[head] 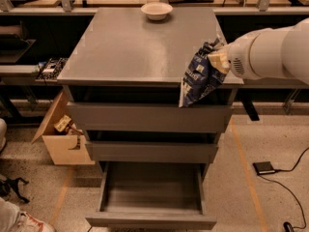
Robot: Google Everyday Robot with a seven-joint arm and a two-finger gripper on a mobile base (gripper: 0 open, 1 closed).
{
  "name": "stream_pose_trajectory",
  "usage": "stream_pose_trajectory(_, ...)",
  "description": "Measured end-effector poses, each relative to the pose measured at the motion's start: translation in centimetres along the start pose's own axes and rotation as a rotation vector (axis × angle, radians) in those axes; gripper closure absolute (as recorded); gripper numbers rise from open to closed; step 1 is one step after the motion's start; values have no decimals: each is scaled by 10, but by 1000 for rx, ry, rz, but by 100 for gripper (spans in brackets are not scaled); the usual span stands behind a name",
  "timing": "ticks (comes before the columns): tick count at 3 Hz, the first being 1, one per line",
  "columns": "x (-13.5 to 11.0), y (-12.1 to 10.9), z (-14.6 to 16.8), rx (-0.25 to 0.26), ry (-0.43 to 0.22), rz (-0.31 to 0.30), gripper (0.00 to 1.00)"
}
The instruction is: Place blue chip bag into bottom drawer
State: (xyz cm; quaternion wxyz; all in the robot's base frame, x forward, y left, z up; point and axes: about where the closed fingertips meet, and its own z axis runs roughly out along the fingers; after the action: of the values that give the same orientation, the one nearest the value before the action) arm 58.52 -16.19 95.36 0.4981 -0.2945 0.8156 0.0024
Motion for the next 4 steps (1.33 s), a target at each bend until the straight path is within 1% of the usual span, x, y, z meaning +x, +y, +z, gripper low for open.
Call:
stream_pose_trajectory(1,-1,0,0,0,-1,0,100)
stream_pose_trajectory(2,-5,1,-2,-6,-16,2,100)
stream_pose_trajectory(3,10,25,-4,-85,22,-18,100)
stream_pose_trajectory(4,36,60,-5,-214,93,-90,100)
